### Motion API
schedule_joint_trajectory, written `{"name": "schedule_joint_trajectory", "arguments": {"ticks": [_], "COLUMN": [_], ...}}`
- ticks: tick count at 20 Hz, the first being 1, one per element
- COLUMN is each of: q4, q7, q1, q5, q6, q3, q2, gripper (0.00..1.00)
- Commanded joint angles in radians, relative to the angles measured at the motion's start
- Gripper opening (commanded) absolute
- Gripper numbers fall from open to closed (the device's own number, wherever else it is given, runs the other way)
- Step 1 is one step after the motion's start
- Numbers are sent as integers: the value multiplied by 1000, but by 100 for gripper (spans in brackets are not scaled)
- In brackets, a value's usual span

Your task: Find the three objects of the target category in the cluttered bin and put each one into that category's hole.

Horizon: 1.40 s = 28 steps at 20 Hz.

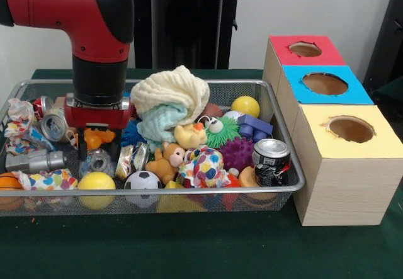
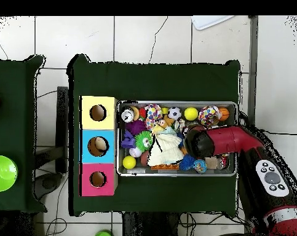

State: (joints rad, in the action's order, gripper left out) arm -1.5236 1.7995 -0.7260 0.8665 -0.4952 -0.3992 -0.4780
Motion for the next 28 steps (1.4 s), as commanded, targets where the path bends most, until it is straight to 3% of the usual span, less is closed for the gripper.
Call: {"name": "schedule_joint_trajectory", "arguments": {"ticks": [1,28], "q4": [-44,3], "q7": [-3,-17], "q1": [23,50], "q5": [23,61], "q6": [56,137], "q3": [6,43], "q2": [57,101], "gripper": [100,100]}}
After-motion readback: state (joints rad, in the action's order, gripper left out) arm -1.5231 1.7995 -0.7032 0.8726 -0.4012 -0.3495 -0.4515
